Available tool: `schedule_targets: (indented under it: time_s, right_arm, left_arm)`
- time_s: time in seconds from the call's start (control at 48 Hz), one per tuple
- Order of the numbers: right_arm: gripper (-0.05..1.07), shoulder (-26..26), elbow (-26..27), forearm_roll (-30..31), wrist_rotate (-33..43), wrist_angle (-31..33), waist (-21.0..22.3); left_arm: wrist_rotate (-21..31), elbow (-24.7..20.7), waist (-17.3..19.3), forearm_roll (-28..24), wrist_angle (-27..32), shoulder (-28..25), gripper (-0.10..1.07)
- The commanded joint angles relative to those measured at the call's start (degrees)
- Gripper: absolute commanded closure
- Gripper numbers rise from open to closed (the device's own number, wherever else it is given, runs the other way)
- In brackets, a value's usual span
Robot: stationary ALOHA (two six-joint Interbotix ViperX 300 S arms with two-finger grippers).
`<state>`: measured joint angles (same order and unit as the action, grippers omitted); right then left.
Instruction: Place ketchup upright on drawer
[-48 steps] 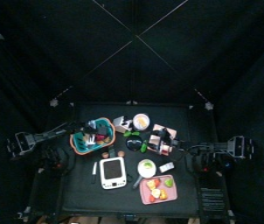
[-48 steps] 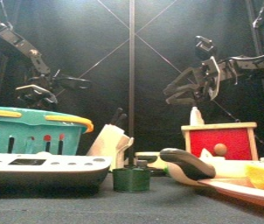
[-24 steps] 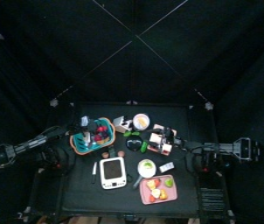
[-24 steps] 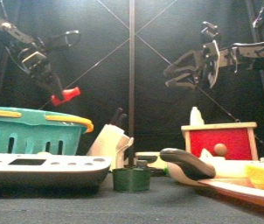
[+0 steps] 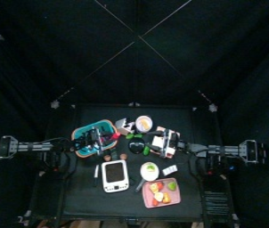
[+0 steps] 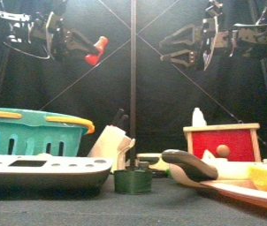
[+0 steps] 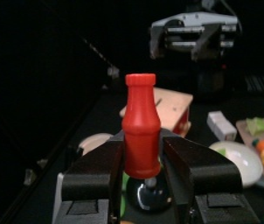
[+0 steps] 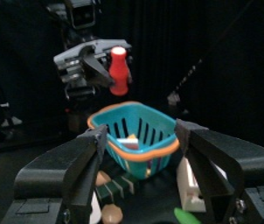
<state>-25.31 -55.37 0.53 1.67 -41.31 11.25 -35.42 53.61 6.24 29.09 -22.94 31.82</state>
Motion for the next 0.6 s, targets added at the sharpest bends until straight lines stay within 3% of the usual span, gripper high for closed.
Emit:
schedule_targets:
  time_s: [0.0, 0.188, 0.375, 0.583]
  right_arm:
    - [0.08, -0.53, 1.41, 0.7, 0.09, -4.31, -0.62]
    - [0.08, 0.35, 1.49, 1.76, 0.09, -10.28, -1.23]
    - [0.08, 2.11, 1.76, 2.29, 0.18, -13.36, -1.32]
    - [0.08, 3.87, 1.85, 2.55, 0.18, -14.77, -1.41]
  left_arm:
    - [0.0, -1.85, -3.34, 0.35, -7.73, -3.43, 0.43]
    - [0.7, -5.1, -8.7, 0.35, -21.01, -13.18, 0.43]
    - [2.55, -10.9, -11.6, -1.93, -30.94, -23.82, 0.43]
    - [7.38, -17.31, -11.78, -5.63, -35.24, -32.61, 0.43]
